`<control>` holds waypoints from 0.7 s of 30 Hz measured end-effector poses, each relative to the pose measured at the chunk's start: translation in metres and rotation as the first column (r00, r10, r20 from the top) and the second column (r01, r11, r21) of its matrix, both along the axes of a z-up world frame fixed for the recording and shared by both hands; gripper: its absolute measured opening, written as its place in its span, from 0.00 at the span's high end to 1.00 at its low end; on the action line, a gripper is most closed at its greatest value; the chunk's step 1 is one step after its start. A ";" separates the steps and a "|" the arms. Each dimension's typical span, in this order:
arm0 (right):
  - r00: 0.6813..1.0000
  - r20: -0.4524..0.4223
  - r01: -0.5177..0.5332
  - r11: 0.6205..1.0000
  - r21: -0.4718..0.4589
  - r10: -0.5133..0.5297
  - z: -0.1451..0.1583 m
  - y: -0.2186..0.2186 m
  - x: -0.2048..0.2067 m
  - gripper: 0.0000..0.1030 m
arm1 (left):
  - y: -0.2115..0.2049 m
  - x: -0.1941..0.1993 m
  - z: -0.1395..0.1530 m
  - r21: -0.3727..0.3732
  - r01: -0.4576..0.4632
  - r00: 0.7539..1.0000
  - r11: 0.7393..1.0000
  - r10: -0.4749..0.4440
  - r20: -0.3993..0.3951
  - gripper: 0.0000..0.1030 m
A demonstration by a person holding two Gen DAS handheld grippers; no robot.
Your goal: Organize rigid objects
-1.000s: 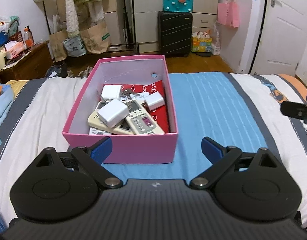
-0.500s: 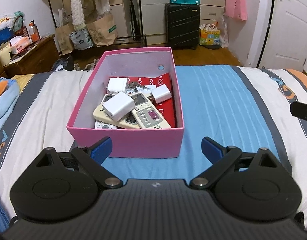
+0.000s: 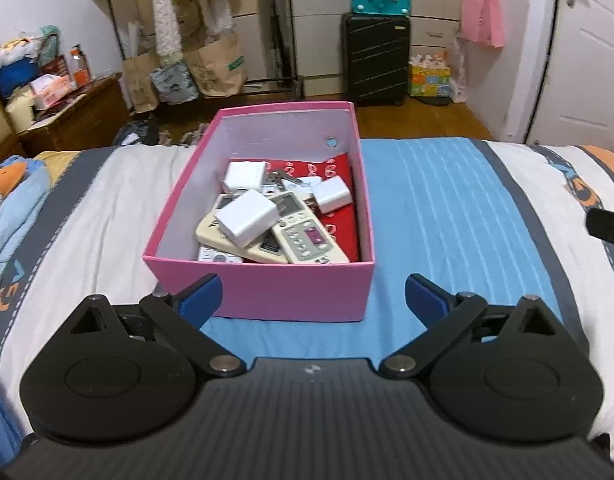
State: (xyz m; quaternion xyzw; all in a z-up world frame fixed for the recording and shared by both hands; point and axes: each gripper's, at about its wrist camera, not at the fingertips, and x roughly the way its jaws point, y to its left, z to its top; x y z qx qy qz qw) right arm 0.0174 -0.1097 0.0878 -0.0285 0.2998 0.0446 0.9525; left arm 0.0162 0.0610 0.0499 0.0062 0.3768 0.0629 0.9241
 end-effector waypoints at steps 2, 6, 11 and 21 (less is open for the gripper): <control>1.000 0.003 0.006 1.000 -0.001 -0.006 0.001 0.000 0.000 0.04 | -0.001 -0.001 0.001 0.012 -0.001 1.000 1.000 0.001 0.004 0.02; 1.000 -0.002 0.003 1.000 -0.003 -0.003 0.000 0.001 0.000 0.04 | 0.001 -0.002 0.002 0.014 -0.008 1.000 1.000 0.007 0.009 0.02; 1.000 -0.001 0.002 1.000 -0.003 -0.002 0.001 0.003 0.000 0.04 | 0.002 -0.001 0.002 0.015 -0.013 1.000 1.000 0.013 0.001 0.02; 1.000 -0.019 -0.001 1.000 -0.009 0.001 -0.002 0.002 0.005 0.04 | 0.003 0.004 -0.004 0.029 -0.022 1.000 0.999 0.022 -0.013 0.00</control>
